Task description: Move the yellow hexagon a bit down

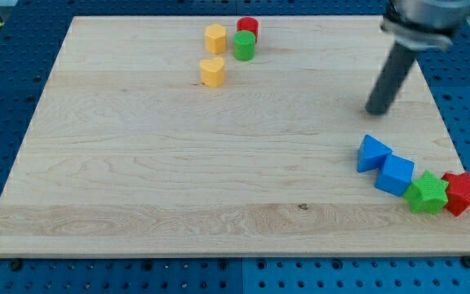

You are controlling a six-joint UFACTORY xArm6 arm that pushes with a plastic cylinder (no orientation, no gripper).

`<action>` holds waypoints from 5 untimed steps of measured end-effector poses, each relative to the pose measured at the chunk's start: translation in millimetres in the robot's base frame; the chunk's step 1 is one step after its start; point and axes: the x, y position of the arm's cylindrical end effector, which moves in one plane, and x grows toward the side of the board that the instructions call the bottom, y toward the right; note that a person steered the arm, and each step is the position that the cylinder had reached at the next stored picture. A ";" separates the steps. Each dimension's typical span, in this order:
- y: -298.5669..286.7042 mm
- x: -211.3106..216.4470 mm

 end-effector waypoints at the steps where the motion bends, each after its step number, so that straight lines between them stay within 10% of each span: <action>1: -18.1 -101.9; 2: -45.7 -177.3; 5: -127.3 -189.6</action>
